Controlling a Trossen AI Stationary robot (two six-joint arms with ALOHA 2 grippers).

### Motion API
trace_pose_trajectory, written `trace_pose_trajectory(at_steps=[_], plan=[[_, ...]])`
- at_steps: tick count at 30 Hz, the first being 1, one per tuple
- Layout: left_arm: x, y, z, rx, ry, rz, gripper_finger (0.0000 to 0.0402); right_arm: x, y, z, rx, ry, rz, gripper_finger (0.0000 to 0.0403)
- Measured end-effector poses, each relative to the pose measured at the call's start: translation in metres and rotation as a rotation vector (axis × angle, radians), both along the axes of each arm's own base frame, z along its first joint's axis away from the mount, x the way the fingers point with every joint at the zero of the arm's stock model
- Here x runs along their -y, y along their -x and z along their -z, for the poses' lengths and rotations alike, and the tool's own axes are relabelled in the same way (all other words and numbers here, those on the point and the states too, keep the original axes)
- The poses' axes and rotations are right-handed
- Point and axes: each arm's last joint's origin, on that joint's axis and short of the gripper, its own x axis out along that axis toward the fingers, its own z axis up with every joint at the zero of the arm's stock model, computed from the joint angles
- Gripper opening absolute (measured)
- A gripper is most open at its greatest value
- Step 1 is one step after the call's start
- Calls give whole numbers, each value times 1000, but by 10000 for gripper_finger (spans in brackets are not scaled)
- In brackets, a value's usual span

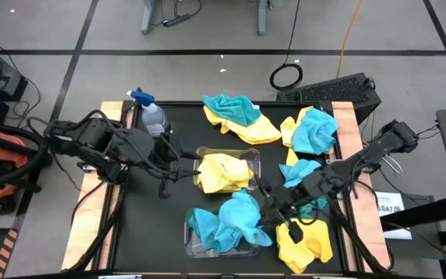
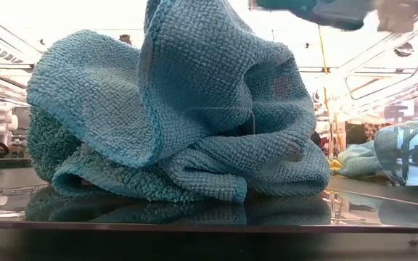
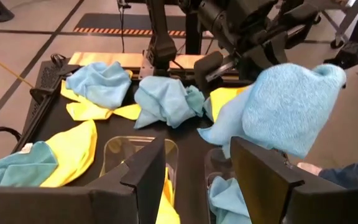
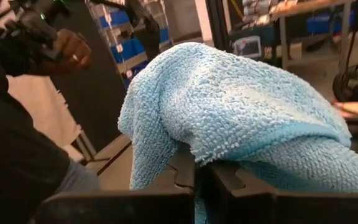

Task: Sort microfiber towel by color & place in baskets
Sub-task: Put the blue microfiber cloth into the bottom transparent bin

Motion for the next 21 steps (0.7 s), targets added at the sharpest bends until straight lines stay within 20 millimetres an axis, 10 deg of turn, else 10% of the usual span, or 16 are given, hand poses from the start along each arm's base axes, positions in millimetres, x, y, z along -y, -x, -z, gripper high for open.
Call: trace_pose_trajectory(at_steps=[21], plan=[[0,-1,3,-11,-19,-22,187,0,-49,66,-306,-74,-99,0]])
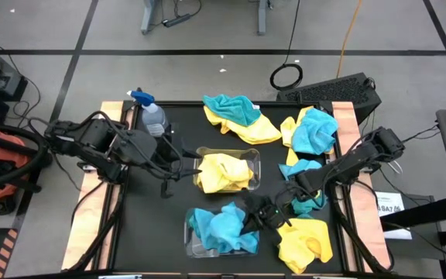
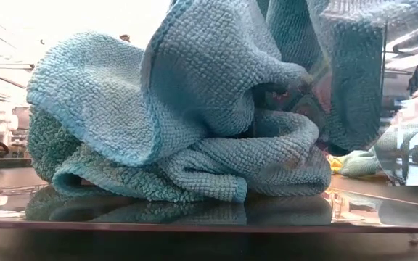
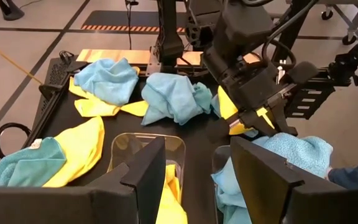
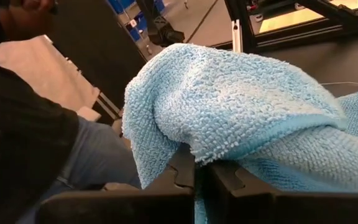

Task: Sort microfiber towel by color & place in baskets
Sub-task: Put the blue microfiber cloth into the bottom transparent bin

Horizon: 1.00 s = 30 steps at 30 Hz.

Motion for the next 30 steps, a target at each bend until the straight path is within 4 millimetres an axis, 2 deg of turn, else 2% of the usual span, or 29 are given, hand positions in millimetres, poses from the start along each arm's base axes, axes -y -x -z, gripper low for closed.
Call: trace_pose_trajectory(at_steps=[5,12,21,30], plan=[[0,0,0,0,0,0,187,3,0,1,-16,4,-13,0],[0,0,0,-1,2,-2,187,12,-2,22,-124,153,28,0],[1,-4,6,-33,-4,-5,187,6,-19,58,-157,222,-21,0],[2,-9,18,-72,-11,-12,187,1,-28,95,-210,313,-70,0]])
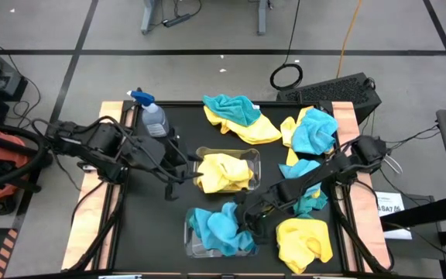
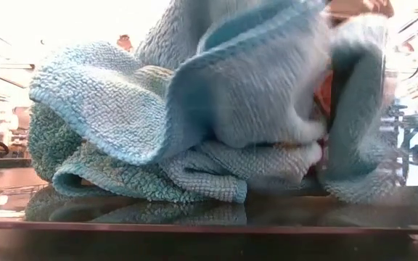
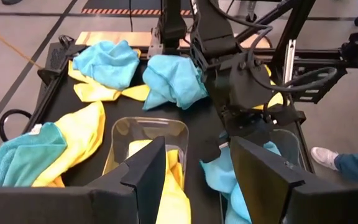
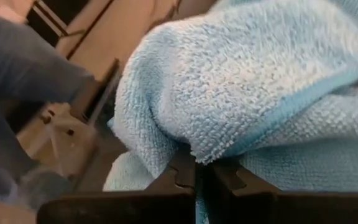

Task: Sort microfiber towel by color & place in baskets
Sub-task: Put the blue microfiber cloth into the bottom transparent bin

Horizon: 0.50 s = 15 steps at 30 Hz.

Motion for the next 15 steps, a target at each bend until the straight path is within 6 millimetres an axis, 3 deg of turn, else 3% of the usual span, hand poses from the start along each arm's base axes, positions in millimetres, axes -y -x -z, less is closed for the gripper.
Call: trace_pose_trajectory(at_steps=[10,15], plan=[[1,-4,13,-43,2,-15,187,-3,-6,11,24,8,-9,5],[1,-4,13,-42,0,-13,187,-2,-5,4,52,-1,-9,45]])
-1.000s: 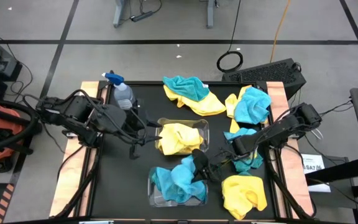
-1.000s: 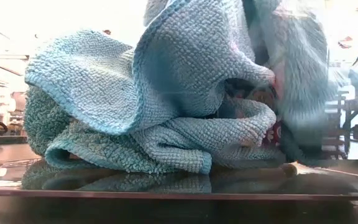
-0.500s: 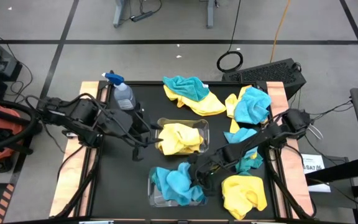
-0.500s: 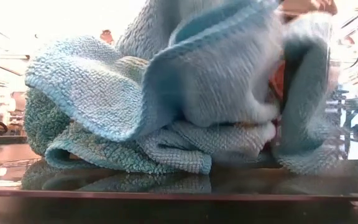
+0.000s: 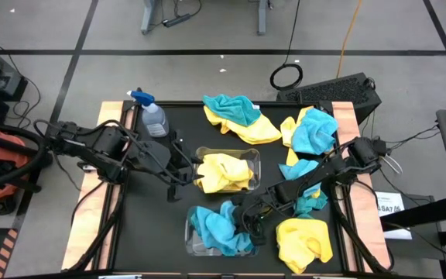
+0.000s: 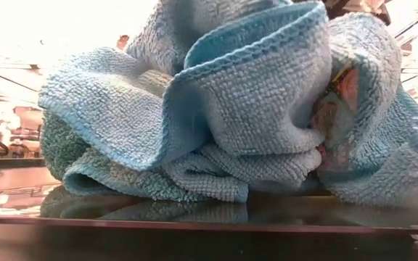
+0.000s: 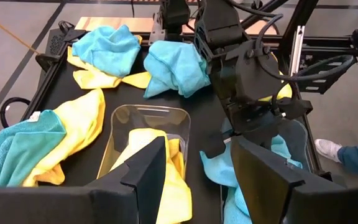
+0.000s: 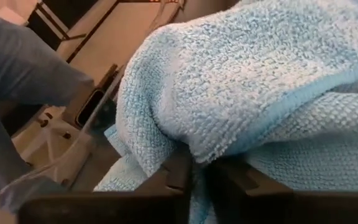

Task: Sort microfiber towel by color & place in baskets
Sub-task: Put the blue microfiber cloth into the bottom transparent bin

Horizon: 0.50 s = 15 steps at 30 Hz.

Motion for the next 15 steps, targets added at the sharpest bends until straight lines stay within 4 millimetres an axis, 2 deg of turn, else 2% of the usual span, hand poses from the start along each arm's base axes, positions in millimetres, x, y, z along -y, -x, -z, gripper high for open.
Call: trace_pose_trajectory(at_steps=[8,15], plan=[[0,0,0,-1,-1,0,187,1,4,-14,45,7,-11,144],[0,0,0,0,-1,1,187,4,11,-38,101,-9,-10,185]])
